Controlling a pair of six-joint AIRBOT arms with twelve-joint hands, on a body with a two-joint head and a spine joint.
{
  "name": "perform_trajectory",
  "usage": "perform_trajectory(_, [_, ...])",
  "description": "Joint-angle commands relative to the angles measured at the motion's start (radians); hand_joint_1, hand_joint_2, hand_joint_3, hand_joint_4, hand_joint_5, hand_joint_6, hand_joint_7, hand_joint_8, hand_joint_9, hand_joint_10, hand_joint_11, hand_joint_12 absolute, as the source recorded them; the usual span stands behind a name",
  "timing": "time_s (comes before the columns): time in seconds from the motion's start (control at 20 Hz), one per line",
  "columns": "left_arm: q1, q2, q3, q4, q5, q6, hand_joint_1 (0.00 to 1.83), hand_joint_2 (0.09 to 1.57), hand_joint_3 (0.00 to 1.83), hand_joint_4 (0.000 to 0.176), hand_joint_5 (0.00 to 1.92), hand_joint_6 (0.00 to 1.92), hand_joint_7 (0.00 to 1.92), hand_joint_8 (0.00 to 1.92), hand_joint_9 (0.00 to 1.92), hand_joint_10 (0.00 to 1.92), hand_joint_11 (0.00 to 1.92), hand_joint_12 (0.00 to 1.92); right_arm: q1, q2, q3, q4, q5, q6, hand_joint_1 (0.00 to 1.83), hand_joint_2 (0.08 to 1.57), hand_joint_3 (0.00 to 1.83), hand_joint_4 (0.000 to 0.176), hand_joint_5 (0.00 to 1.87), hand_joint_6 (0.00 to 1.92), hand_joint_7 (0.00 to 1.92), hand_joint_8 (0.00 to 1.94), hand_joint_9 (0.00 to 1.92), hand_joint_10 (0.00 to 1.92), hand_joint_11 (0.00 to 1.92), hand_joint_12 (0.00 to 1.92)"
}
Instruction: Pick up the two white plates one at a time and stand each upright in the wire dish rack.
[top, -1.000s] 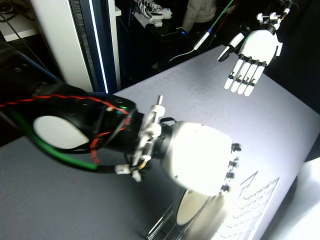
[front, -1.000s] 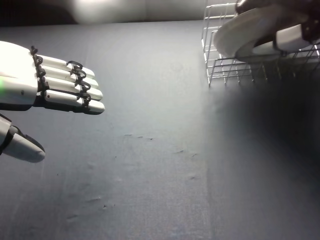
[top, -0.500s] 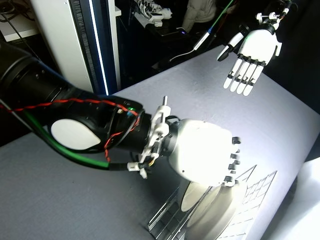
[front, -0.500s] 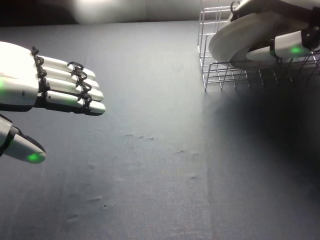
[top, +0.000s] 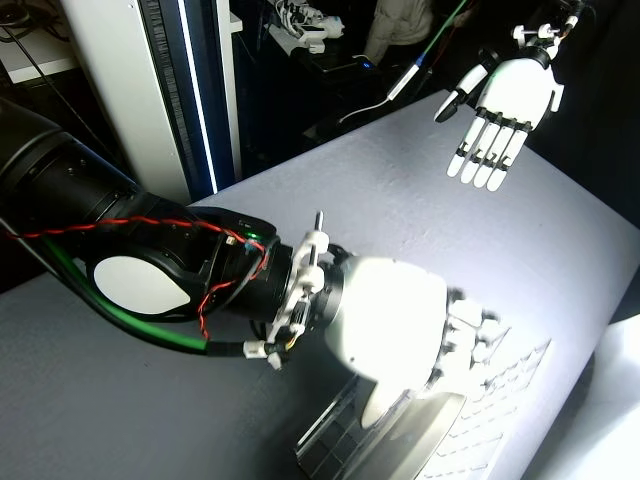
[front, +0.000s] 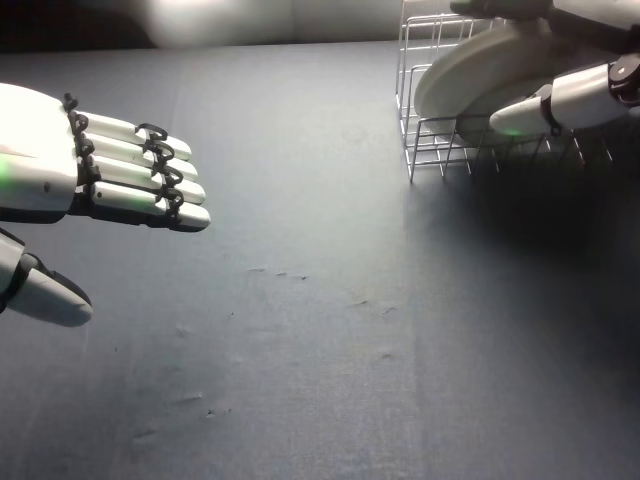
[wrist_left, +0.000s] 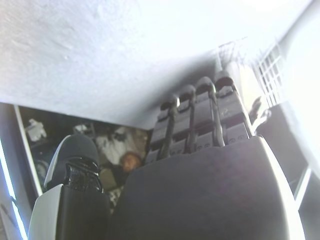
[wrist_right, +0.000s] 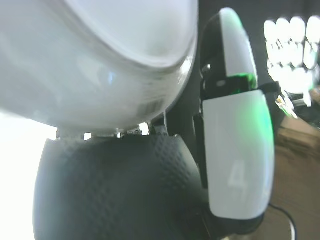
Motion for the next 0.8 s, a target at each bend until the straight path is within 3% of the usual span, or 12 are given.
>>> perform_trajectory(0.0, [-0.005,0.007,0.0,-0.067,-0.014,-0.003,0.0,1.25,0.0,0.0,0.08,0.02,0.08,0.02,0.07,0.02,0.04,0.02,0.016,0.004,0.003,0.01,0.101,0.0,0.81,0.98,0.0,0.0,0.18,0.0,0.21,0.0,0.21,0.0,0.0,0.75])
perform_trajectory(0.25, [-0.005,0.007,0.0,-0.067,-0.014,-0.003,0.0,1.26,0.0,0.0,0.06,0.01,0.06,0.01,0.06,0.01,0.02,0.01,0.025,0.005,0.003,0.01,0.129,-0.001,0.74,0.99,0.0,0.0,0.08,0.0,0.1,0.0,0.11,0.0,0.0,0.5])
perform_trajectory(0.45, [-0.004,0.007,0.0,-0.068,-0.021,-0.003,0.0,1.26,0.0,0.0,0.08,0.01,0.08,0.01,0.07,0.01,0.01,0.01,0.035,0.004,-0.002,0.004,0.167,-0.006,0.64,0.93,0.0,0.0,0.0,0.0,0.03,0.0,0.06,0.0,0.0,0.43])
perform_trajectory(0.7, [-0.001,0.009,-0.009,-0.07,-0.057,-0.016,0.0,1.25,0.0,0.0,0.04,0.01,0.04,0.01,0.04,0.01,0.0,0.0,0.062,0.005,-0.022,-0.086,0.227,-0.029,0.46,0.82,0.0,0.0,0.0,0.0,0.0,0.0,0.0,0.0,0.0,0.26])
perform_trajectory(0.75, [0.017,0.013,-0.003,-0.08,-0.077,-0.016,0.0,1.25,0.0,0.0,0.04,0.01,0.04,0.01,0.04,0.01,0.0,0.0,0.071,0.006,-0.027,-0.156,0.258,-0.043,0.47,0.77,0.0,0.0,0.0,0.0,0.0,0.0,0.0,0.0,0.0,0.23])
